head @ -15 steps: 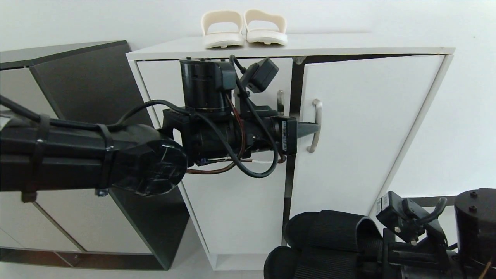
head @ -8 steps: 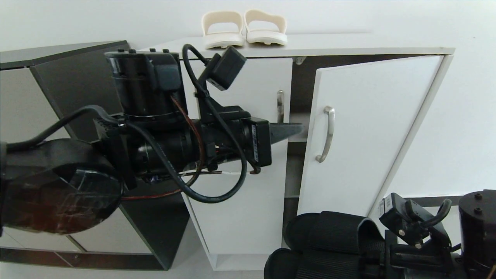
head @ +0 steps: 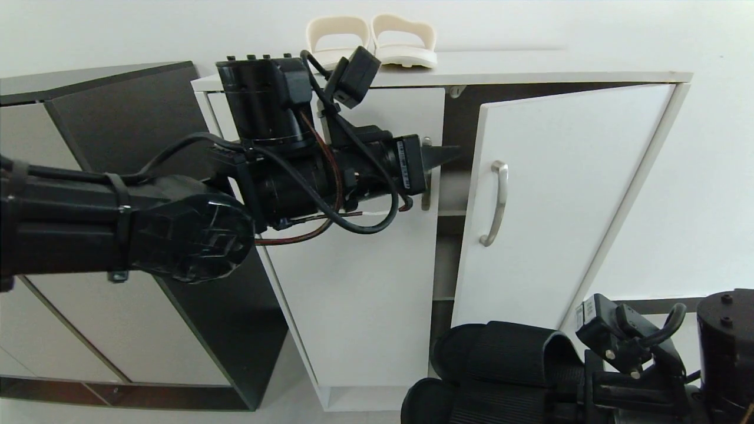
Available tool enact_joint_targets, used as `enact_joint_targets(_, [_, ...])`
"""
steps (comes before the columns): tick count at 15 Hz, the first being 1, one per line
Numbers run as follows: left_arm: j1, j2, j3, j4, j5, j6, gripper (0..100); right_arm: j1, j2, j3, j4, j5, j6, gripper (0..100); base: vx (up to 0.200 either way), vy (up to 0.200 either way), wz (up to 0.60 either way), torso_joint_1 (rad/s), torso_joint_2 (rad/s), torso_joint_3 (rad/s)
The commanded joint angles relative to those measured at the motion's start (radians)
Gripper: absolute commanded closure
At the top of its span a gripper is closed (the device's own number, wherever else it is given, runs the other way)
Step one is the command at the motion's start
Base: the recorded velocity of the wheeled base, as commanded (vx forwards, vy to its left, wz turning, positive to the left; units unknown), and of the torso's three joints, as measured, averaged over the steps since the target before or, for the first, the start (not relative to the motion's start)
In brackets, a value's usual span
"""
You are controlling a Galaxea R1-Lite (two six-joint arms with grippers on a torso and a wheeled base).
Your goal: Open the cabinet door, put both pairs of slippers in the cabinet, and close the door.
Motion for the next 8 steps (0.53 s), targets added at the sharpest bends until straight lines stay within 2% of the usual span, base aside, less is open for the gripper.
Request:
enact_joint_targets(1, [-0.007,0.091,-0.074,0.003,0.003,0.0,100,0.0,0.007,0.0,0.0,0.0,0.0,100,0.0,0.0,0.0,0.0,0.0,0.0])
enact_joint_targets(4, [-0.013,0.156,-0.139,0.009,0.006,0.0,100,0.008,0.007,0.003,0.003,0.0,-0.002,100,0.0,0.0,0.0,0.0,0.0,0.0])
enact_joint_targets(8, [-0.013,0.162,-0.146,0.04,0.006,0.0,100,0.019,0.013,0.0,0.033,0.0,-0.006,100,0.0,0.0,0.0,0.0,0.0,0.0])
